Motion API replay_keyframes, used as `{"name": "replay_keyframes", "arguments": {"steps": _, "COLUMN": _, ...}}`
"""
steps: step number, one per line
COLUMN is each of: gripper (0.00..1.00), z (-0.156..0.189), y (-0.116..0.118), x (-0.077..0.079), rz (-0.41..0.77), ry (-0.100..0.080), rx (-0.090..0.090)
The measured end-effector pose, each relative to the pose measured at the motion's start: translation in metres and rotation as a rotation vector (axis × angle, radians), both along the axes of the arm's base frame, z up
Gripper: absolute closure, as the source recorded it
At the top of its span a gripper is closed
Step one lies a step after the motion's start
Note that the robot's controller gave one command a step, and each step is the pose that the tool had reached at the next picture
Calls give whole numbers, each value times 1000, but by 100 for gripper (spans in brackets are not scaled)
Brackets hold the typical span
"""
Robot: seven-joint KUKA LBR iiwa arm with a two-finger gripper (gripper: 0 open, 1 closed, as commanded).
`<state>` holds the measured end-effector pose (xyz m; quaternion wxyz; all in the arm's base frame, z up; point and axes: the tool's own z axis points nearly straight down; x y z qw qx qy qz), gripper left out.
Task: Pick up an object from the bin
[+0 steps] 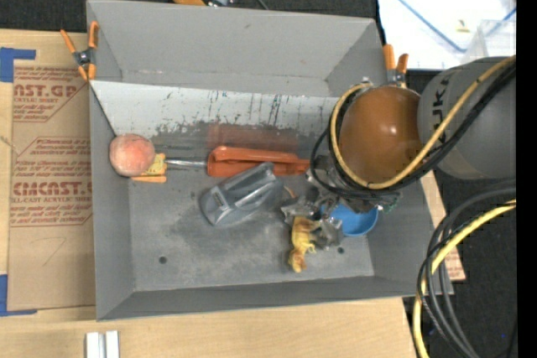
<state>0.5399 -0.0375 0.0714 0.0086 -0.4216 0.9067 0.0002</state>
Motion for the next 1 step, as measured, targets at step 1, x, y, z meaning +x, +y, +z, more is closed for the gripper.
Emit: {"name": "replay_keyframes", "arguments": {"steps": 1, "gripper": 100, "z": 0, "y": -3, "x": 0, "rz": -7, "ry": -2, "rx": 4}}
